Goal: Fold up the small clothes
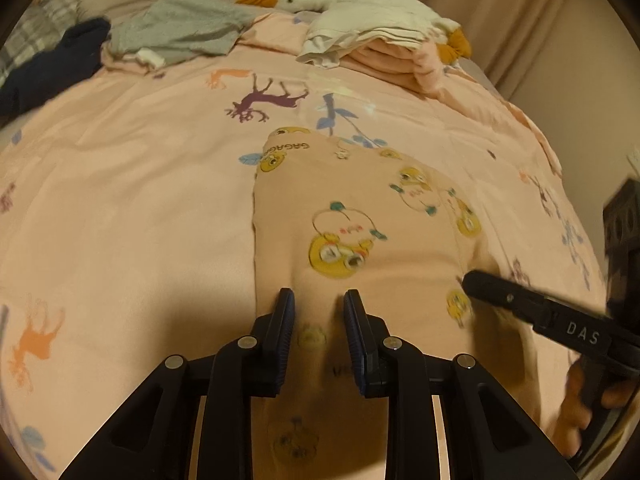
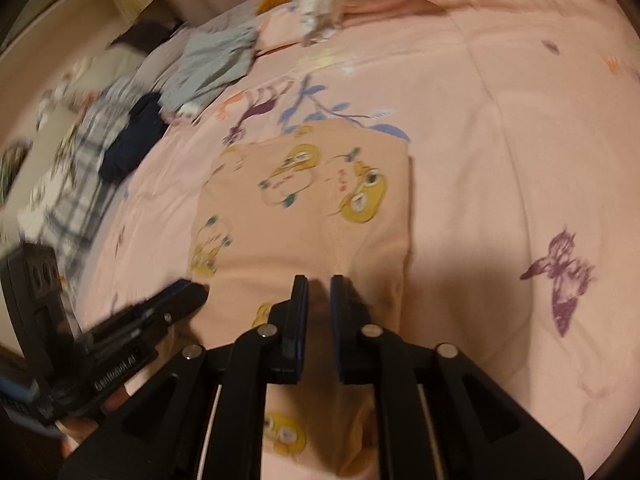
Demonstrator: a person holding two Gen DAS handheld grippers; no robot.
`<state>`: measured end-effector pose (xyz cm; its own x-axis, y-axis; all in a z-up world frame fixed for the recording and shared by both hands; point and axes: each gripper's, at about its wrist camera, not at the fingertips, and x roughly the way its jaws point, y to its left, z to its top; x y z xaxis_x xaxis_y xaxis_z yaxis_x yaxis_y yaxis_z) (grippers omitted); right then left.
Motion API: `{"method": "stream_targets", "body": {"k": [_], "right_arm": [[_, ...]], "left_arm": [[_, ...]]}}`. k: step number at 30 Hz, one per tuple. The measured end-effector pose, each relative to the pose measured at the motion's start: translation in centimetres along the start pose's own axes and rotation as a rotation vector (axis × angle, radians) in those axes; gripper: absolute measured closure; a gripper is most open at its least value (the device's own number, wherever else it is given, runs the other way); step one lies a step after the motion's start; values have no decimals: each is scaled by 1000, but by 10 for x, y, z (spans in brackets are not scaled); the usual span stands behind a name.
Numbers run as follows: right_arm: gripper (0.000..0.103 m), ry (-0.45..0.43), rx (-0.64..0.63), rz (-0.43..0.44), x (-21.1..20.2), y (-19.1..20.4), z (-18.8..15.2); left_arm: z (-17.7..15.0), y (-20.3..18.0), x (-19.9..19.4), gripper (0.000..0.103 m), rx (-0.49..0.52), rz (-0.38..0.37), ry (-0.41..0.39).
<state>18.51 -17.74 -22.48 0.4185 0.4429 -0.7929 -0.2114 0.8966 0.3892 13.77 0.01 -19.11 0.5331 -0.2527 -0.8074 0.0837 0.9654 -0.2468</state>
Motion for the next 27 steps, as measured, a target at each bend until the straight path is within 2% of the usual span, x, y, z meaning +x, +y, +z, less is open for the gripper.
{"method": "stream_targets", "body": {"k": [3,6,8,10,13,16,17,18,19,21,24,26,27], "right_arm": [[89,18,-39,-31,-9,8,-5],[87,98,-10,-16,-8,6,-13],[84,157,-79,-41,-3,11,-27],[85,179,-128,-68,4,11,-40],[84,157,-104,-63,5,7,-45],[70,161,-71,-36,3,6,-44],[60,161,-62,-18,4,7,-45],[51,161,-58,2,4,9,-44],[48,163,-62,12,5,12,-43],[45,169,-73,-4,5,19,-41],[42,165,-88,-56,-5,28,-39],[39,129,-88,-96,-18,28,-34],[33,97,-85,-124,-28,28,-32]], "left_arm": [[-13,-5,-13,76,66,12,-15],[-18,-2,-14,76,42,-23,7],[-23,3,-5,76,22,-28,40],[-29,2,3,76,28,-2,69],[-37,-13,2,74,115,80,25],[-43,-22,3,72,173,143,-11],[-43,-23,3,70,180,154,-17],[-43,-22,1,64,176,167,-22],[-41,-21,-1,52,162,183,-24],[-33,-16,-2,44,119,213,-8],[-22,-7,-15,44,55,204,-2],[-17,-8,-35,41,40,206,-61],[-15,-9,-45,34,42,215,-90]]}}
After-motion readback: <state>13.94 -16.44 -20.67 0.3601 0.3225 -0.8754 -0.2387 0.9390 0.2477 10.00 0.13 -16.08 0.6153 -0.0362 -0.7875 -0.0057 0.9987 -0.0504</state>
